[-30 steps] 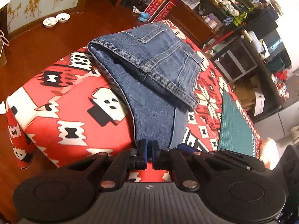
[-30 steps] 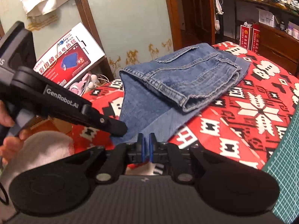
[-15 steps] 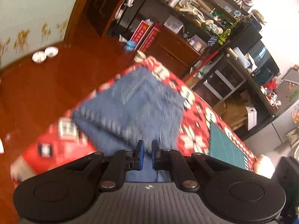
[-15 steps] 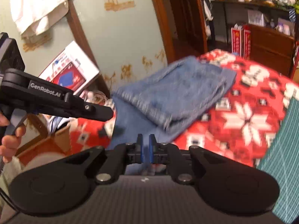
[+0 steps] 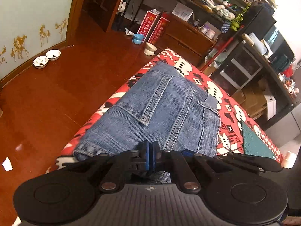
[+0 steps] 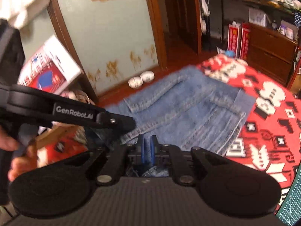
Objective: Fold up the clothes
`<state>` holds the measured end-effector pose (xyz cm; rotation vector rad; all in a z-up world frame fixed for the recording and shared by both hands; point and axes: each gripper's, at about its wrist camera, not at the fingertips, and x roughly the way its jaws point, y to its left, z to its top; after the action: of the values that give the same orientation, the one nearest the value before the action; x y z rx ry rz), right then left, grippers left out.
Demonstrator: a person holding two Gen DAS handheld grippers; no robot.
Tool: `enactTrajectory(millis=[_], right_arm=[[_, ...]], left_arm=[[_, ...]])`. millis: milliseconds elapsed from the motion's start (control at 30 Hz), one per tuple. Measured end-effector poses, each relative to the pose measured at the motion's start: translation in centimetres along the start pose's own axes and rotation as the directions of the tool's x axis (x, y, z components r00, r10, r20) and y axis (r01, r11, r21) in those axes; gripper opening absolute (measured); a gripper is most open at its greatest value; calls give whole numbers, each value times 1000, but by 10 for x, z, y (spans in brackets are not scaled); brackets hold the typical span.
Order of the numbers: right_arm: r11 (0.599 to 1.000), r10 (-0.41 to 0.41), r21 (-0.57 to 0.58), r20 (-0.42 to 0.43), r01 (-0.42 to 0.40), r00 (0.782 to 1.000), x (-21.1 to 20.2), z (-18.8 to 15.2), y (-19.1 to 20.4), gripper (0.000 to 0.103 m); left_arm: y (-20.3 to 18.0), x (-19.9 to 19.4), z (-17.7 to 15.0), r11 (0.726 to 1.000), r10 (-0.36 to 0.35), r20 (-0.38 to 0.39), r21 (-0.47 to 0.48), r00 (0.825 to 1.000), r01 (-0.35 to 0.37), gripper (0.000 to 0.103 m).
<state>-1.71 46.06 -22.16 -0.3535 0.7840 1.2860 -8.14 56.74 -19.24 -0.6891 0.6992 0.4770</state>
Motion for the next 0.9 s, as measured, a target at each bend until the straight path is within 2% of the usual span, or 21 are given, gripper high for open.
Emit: enactTrajectory(millis=[133, 233, 367, 500, 700, 900], right_arm=[[1000, 20, 1, 34, -20, 999, -2, -17, -6, 8], [999, 14, -45, 36, -13, 999, -6, -31, -9, 3], [999, 25, -41, 50, -22, 998, -18, -38, -12, 3], [1000, 27, -5, 55, -27, 998, -28, -31, -17, 6], [1000, -12, 27, 128, 9, 992, -42, -8, -31, 8], [994, -90, 66, 113, 83, 989, -7, 23, -48, 8]], left_arm=[[11, -4, -5, 999, -22, 9, -23, 1000, 22, 3], [16, -8, -5, 999, -30, 12, -38, 999, 31, 3], [8, -16, -6, 1000, -16, 29, -15, 999, 16, 3], [-3, -24, 2, 998, -58, 71, -3, 996, 58, 3], [-33, -1, 44, 995, -76, 140, 73, 987, 67, 3], [-34, 51, 64, 997, -82, 105, 20, 991, 81, 3]])
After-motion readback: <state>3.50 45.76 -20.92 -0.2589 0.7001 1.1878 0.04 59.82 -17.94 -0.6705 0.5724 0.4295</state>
